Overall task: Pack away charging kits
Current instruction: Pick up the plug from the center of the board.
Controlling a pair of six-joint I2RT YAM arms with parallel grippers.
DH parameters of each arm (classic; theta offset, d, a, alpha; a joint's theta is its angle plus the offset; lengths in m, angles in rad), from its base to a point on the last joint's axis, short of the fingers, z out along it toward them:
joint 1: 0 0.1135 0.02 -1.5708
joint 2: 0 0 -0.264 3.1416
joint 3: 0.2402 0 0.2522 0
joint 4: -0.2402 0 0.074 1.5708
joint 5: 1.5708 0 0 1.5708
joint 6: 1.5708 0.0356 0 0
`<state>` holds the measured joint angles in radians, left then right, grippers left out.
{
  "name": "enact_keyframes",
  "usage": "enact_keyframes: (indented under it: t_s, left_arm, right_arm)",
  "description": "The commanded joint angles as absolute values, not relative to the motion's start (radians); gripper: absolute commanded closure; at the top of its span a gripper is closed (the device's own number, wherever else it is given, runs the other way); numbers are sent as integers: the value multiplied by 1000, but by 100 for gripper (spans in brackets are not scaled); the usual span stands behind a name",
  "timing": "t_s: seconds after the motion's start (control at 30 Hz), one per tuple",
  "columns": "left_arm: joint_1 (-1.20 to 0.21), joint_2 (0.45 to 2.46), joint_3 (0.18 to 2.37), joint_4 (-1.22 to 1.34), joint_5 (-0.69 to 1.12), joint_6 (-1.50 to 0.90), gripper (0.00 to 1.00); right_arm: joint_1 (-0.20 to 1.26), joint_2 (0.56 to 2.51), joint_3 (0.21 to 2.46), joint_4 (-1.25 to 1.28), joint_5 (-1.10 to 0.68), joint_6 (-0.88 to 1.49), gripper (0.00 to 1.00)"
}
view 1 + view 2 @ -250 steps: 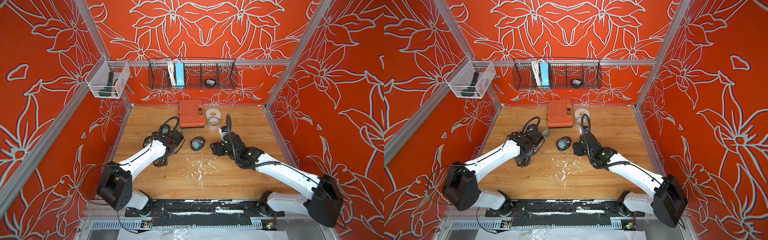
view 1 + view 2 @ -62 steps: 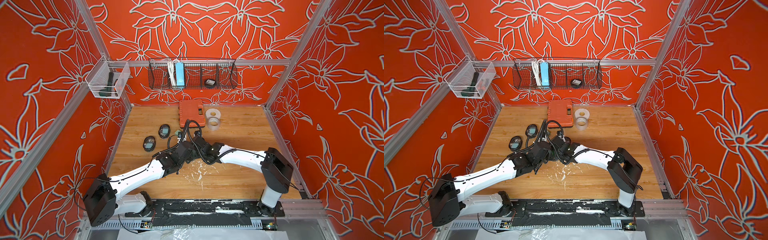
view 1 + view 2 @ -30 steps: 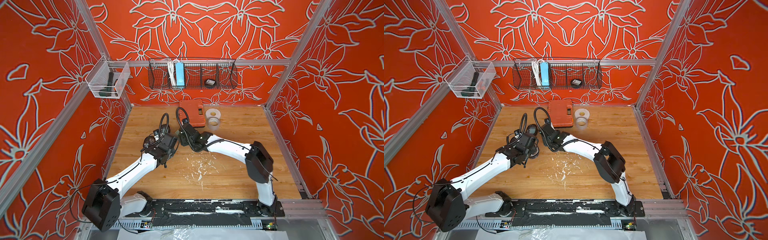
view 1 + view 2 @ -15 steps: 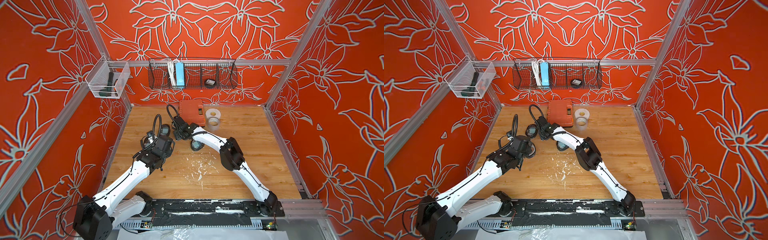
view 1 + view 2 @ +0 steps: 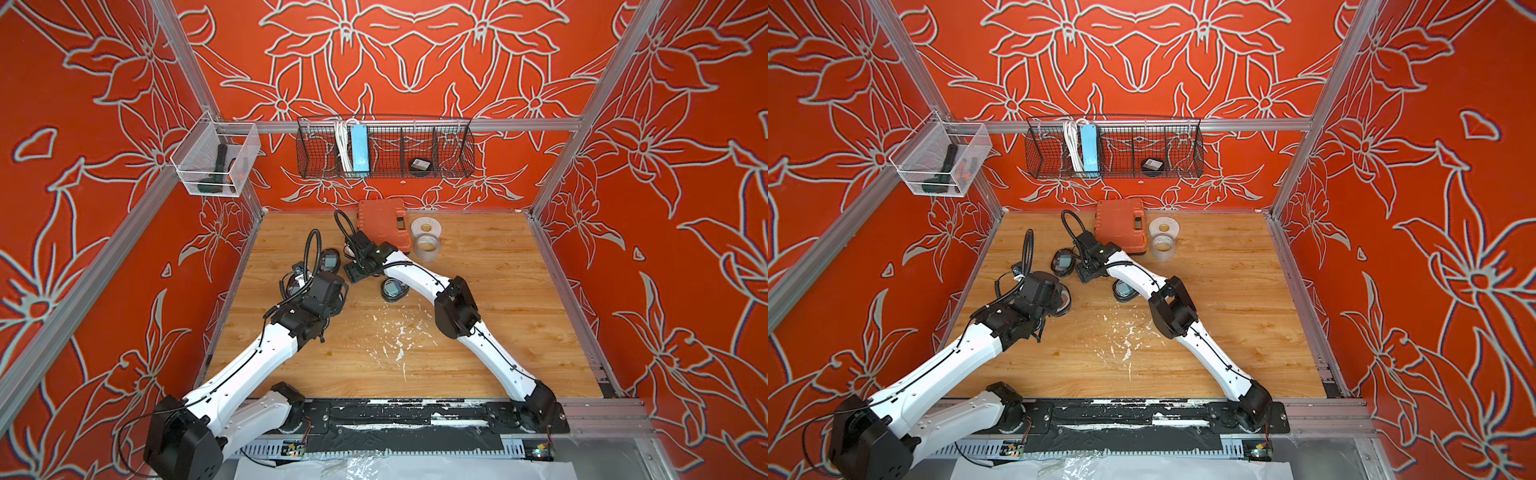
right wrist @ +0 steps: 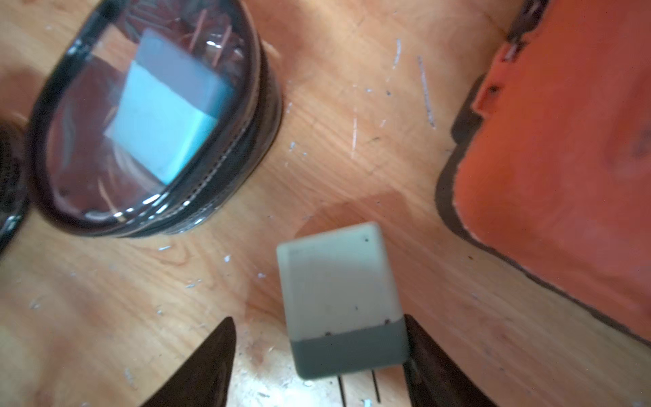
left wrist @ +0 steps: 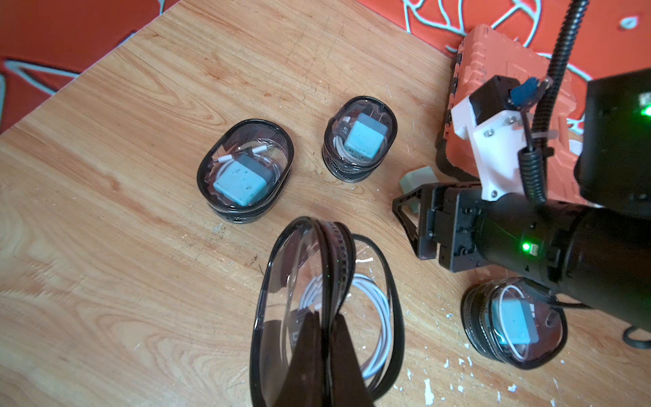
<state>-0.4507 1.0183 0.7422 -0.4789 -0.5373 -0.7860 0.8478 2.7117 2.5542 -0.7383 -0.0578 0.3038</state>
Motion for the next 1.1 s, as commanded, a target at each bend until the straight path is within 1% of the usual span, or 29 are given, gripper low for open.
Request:
enact_keyframes:
  t_s: [0.0, 0.1, 0.13, 0.37, 0.5, 0.6, 0.73, 0.8, 0.9, 1.07]
  left_arm:
    - [-445, 1007, 739, -477, -546, -795, 100]
    - [-445, 1008, 737, -474, -544, -793, 100]
    - [-445, 1009, 738, -474, -543, -793, 100]
    - [-445, 1019, 736, -471, -538, -793, 100]
    - [-445, 1026, 737, -469, -534, -792, 100]
    - [-445, 1032, 739, -468, -535, -793, 100]
    - [-442, 1034, 739, -469, -534, -792, 100]
    - [-443, 1032, 740, -471, -534, -792, 100]
    - [-443, 1029, 739, -468, -527, -790, 100]
    - [-442, 1029, 738, -465, -522, -787, 100]
  right_arm:
    - [851, 2750, 2599, -756, -135, 290, 30]
    - [854, 2753, 2604, -757, -139, 294, 38]
    - [855, 2752, 2604, -758, -126, 299, 39]
    - [862, 2775, 2610, -772, 3, 410, 33]
    - [870, 2823, 2633, -741, 9, 496, 33]
    - [885, 2868, 2676, -723, 27, 545, 35]
    - [895, 2891, 2681, -694, 53, 585, 46]
    - [894, 2892, 2672, -689, 72, 596, 54]
    - [895, 2892, 2667, -698, 101, 598, 63]
    - [894, 2876, 2642, -709, 114, 604, 76]
